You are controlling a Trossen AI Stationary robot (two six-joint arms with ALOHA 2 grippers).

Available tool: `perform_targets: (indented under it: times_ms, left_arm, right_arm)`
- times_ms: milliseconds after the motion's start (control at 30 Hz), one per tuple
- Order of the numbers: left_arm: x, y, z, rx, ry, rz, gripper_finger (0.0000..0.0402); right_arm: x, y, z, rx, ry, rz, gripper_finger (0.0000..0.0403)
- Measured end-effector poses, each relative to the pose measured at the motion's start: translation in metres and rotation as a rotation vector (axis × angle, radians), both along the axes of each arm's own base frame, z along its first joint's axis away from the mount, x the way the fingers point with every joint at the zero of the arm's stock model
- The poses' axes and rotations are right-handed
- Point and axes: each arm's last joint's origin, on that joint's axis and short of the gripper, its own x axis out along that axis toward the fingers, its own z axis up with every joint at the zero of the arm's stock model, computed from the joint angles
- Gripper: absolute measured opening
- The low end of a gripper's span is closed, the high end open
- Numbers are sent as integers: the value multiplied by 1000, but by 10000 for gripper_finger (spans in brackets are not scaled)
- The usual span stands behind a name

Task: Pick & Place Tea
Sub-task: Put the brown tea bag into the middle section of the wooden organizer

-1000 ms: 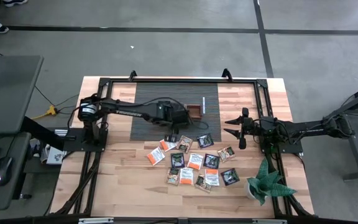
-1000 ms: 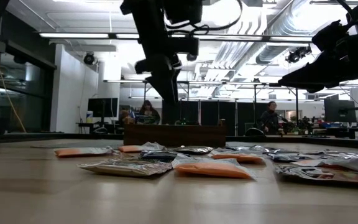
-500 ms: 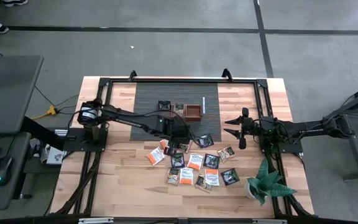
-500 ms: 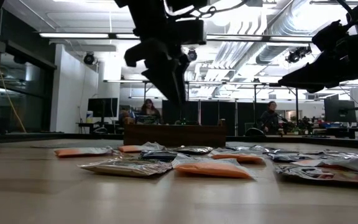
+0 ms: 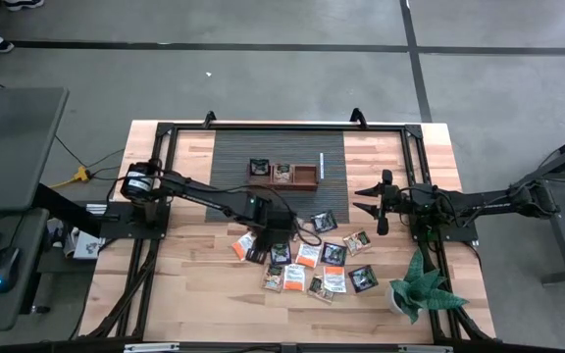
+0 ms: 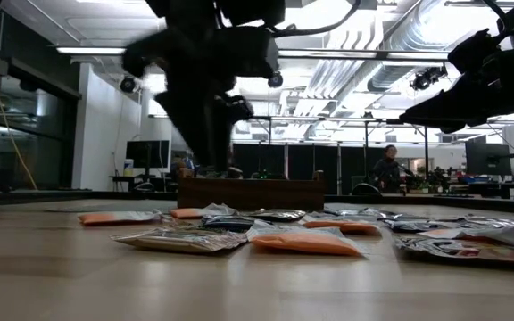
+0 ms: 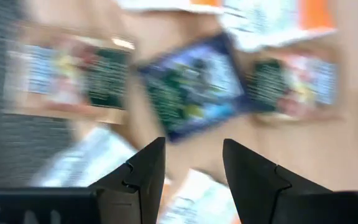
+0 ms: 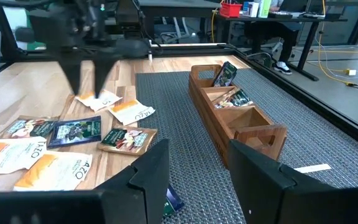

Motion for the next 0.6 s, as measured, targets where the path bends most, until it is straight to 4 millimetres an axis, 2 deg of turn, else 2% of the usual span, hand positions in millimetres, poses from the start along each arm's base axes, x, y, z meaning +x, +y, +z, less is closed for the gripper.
perform_targets:
  times_ms: [133,333,600]
  left_arm:
    - [-3,-7,0,-114,40,-40,158]
    - [-5,-19,-1,-118,31,-62,158]
    - [-13,-45,-21,-79,-2,-18,158]
  right_arm:
    - [0,0,0,0,0,0,160]
    - [0,0,0,0,0,0,162]
    - [0,0,0,0,0,0,157]
